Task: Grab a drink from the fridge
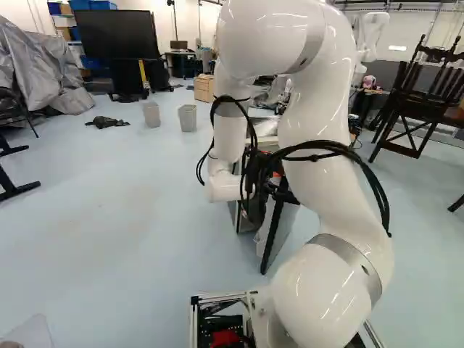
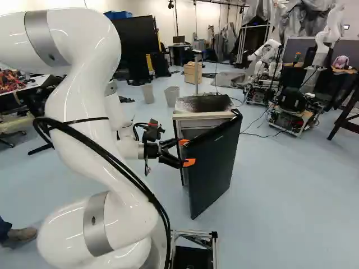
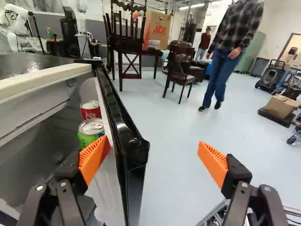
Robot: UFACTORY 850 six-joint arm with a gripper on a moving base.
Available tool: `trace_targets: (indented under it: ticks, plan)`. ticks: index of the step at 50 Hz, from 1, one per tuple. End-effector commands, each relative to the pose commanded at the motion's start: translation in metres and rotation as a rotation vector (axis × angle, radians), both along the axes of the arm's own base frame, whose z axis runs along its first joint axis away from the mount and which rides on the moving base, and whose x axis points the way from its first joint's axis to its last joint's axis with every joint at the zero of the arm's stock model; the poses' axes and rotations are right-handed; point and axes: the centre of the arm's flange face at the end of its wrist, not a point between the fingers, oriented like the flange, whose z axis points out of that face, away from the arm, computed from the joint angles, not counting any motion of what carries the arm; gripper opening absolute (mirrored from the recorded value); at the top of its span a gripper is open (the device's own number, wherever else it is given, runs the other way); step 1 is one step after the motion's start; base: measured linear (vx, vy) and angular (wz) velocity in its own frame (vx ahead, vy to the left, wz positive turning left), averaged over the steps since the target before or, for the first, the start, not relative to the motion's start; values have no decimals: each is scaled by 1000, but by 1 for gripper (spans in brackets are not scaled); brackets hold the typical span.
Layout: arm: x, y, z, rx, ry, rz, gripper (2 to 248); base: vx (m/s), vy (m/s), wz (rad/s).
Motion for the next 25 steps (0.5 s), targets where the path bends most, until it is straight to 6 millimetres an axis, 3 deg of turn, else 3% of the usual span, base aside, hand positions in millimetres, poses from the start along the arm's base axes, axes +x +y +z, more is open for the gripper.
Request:
trace_targets:
  ticks: [25]
  plan:
    - [-23, -18, -2, -17, 34, -82, 247, 0, 0, 0]
